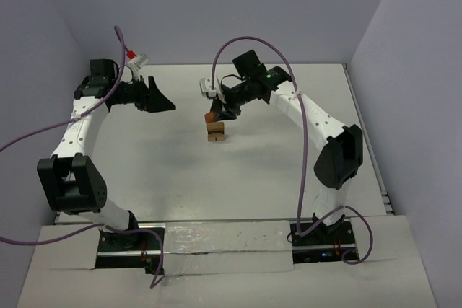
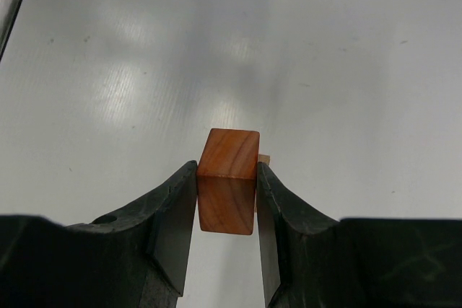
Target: Build the wood block tower
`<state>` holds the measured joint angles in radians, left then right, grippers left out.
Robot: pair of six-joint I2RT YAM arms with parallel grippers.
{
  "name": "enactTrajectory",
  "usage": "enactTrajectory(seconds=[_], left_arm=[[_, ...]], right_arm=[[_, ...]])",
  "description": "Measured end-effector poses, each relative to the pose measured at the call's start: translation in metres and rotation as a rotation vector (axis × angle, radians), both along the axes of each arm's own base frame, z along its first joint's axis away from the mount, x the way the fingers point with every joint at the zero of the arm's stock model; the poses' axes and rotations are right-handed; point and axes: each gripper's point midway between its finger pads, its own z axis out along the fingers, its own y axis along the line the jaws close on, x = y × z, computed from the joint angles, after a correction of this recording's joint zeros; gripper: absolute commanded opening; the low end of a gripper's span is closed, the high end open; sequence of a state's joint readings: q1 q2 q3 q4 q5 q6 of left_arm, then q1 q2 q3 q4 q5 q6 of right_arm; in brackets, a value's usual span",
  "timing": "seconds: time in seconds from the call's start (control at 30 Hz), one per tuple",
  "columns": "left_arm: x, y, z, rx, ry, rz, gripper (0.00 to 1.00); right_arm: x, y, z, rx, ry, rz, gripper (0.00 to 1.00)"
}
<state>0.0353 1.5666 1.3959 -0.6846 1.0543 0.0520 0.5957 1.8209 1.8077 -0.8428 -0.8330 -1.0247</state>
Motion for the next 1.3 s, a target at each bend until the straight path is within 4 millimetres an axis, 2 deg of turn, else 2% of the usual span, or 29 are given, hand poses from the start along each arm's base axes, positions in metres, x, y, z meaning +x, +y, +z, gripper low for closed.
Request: enactTrajectory(seconds=[0.13,0.3,0.37,0.6,0.83,1.3], left_arm=[[-0.004,0.004,-0.007,0.054,-0.071,-0.017,0.99],[-0.014,0.011,-0.03,0.112,-0.085,0.015,0.99],[-0.016,0.013,-0.034,0.126,-0.096,0.025,0.99],[-0.01,0.015,-0.031,0.155,-0.173,0.014,0.99],[-0.008,0.016,-0.036,0.161,-0.178,0.002,0.99],[-0.001,0.015,-0.041,0.147,-0.161,0.015,0.99]], right_arm=[[0.002,-0.007,-0.029,-0.059,0.062,0.019,0.0],[0.008,-0.007,-0.042,-0.07,0.092,0.033,0.0],[0.009,-0.006,-0.046,-0.07,0.105,0.032,0.0],[0.02,-0.004,-0.055,-0.024,0.14,-0.005,0.0],[0.038,-0.003,-0.051,0.057,0.142,-0.044,0.0],[0.046,0.001,-0.059,0.107,0.159,-0.05,0.0]])
